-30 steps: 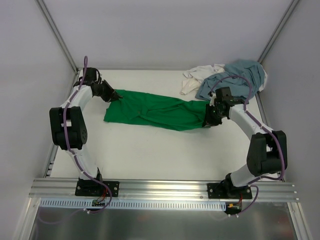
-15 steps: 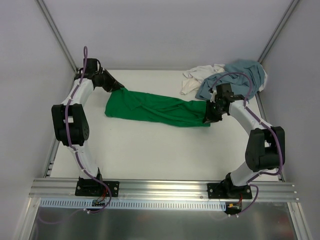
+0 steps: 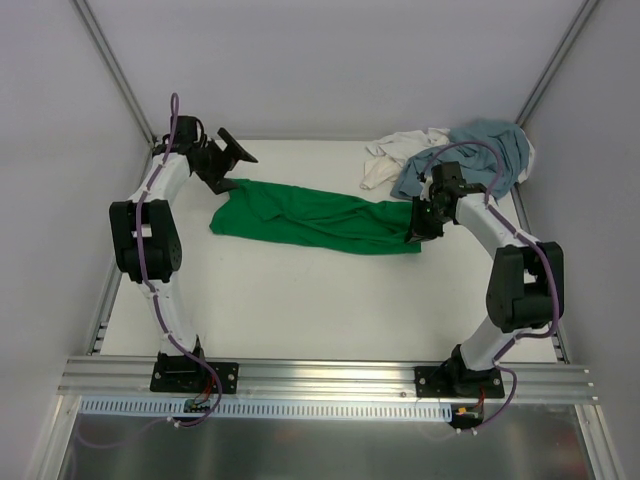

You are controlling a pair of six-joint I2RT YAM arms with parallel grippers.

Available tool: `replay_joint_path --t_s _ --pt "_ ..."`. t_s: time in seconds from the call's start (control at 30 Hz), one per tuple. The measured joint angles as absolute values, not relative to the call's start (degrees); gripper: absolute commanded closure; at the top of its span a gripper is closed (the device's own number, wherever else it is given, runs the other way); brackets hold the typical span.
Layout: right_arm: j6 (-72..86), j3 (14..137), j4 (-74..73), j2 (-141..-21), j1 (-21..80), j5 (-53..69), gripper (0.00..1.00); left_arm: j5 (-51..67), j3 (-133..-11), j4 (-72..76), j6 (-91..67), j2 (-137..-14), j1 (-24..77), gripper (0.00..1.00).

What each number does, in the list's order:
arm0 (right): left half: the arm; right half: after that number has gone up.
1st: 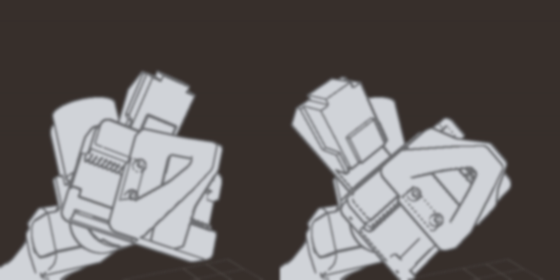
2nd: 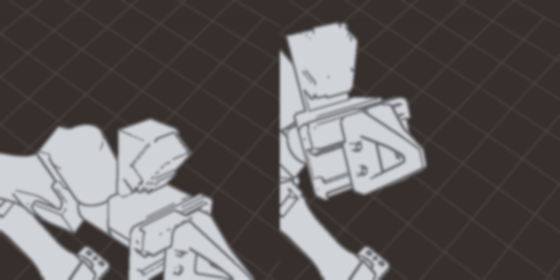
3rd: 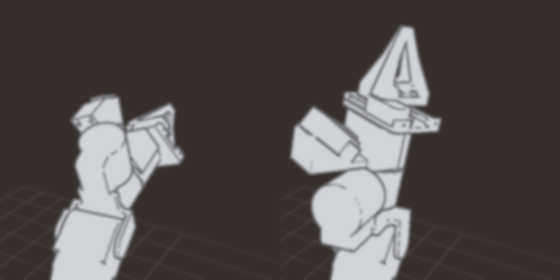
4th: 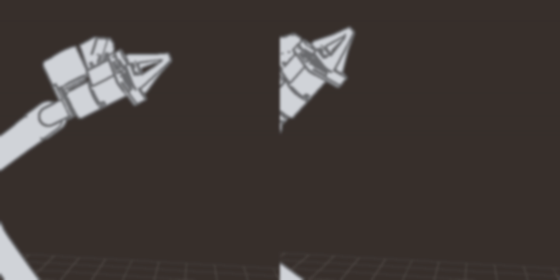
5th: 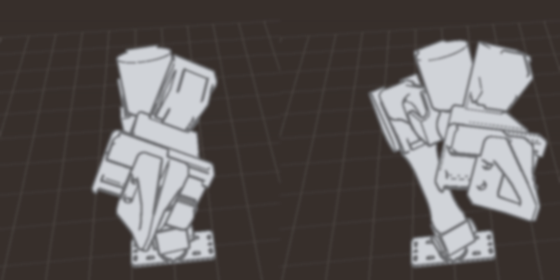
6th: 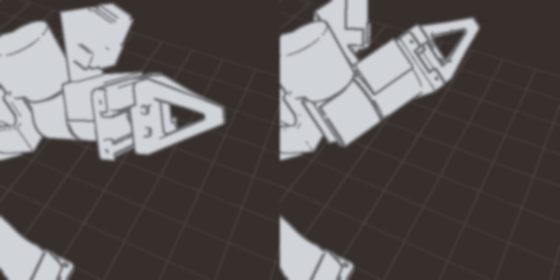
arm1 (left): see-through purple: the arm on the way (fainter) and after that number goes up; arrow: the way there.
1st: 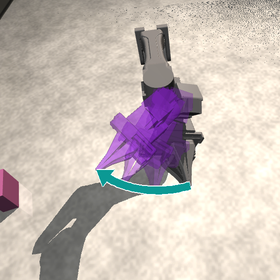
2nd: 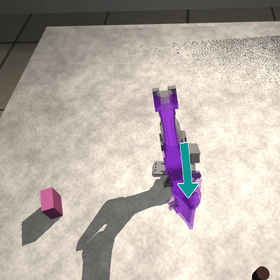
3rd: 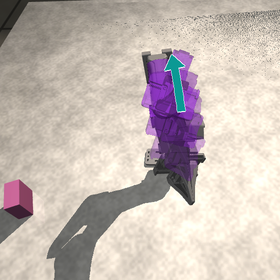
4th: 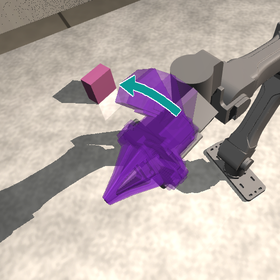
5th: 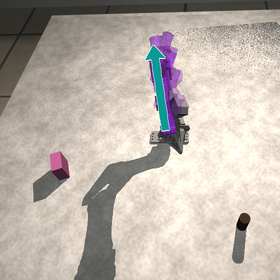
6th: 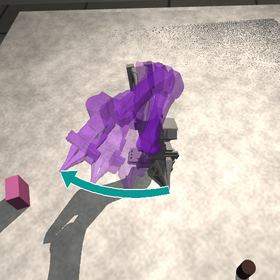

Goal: Fold and stack the t-shirts
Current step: Fold the other side of the tshirt into a rectangle

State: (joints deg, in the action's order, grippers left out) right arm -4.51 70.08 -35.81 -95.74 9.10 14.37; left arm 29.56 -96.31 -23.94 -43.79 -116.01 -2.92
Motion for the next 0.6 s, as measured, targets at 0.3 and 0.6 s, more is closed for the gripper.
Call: replay_joint_path --t_s 0.3,0.6 --pt "-4.5 70.1 -35.8 -96.3 9.0 14.4 1.0 29.6 -96.2 -24.6 -42.3 -115.8 -2.7 0.01" --pt "-4.5 73.5 -35.8 -100.9 8.0 14.3 0.99 29.6 -93.1 -26.0 -40.9 -109.9 -1.8 0.01"
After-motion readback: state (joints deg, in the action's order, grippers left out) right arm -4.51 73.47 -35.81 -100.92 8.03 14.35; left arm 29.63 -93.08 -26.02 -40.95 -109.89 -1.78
